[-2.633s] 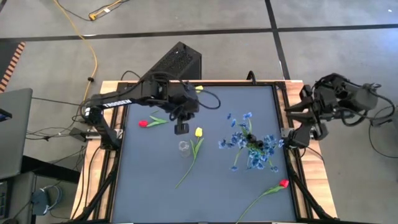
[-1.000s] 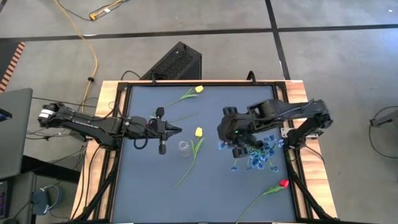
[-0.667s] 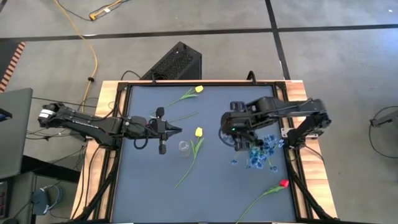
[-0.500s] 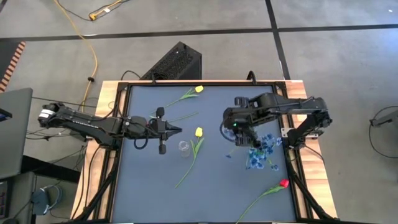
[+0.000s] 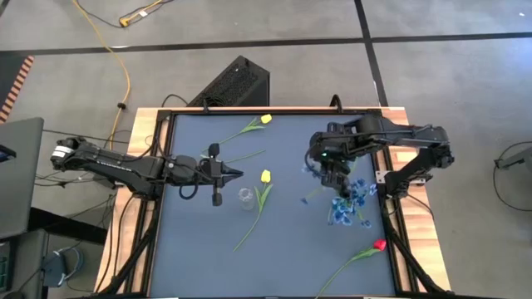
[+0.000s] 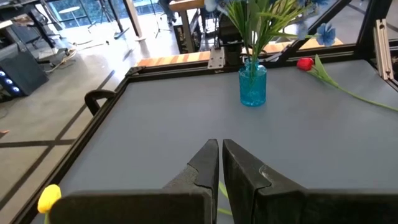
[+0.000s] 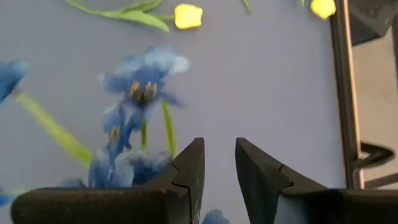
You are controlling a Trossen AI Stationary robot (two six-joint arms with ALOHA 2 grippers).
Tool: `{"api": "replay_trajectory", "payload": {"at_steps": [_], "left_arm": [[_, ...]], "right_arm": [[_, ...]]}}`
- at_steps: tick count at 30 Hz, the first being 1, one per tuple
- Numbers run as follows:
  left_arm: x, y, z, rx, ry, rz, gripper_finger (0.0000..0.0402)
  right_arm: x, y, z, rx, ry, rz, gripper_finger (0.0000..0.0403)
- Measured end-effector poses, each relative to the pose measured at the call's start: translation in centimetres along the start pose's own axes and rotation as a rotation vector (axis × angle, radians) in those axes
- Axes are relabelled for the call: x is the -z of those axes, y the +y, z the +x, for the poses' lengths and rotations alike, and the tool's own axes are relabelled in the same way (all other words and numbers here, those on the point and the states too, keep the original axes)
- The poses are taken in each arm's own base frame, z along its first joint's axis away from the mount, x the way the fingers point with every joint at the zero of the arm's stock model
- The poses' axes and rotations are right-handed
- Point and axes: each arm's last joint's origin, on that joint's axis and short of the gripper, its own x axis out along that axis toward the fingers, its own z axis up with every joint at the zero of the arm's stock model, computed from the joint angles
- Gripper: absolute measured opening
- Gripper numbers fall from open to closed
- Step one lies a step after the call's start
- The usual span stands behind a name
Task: Sort flowers into vase by color
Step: Adjust the blue flower
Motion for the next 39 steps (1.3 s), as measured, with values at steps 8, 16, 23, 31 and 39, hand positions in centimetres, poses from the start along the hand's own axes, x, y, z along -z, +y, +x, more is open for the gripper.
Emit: {"api": "replay_trajectory", "payload": {"at_steps": [8,16,23,31,39], "left_arm": [[0.0,0.0,0.0,-0.001,0.003,0.003,0.0011],[-0.2,0.1,0.0,-0.015,-0.017,-0.004,0.0011],[-0.2,0.1,0.0,-0.022,-0.016,-0.014,0.0011],[-0.2,0.2,0.0,-0.047,-0.014,-0.015,0.0011],[-0.2,0.2,0.0,-0.051,-0.014,-0.019,0.0011]], "right_arm": [[3.2,-0.8,0.1,0.008,0.021,0.092,0.0116],[3.8,-0.7,0.7,0.006,0.008,0.12,0.0116],[3.6,-0.7,0.8,0.028,-0.001,0.132,0.0116],[4.4,-1.1,-0.4,0.032,0.005,0.179,0.0116],[4.3,-1.7,-2.8,0.011,-0.09,0.17,0.0116]]}}
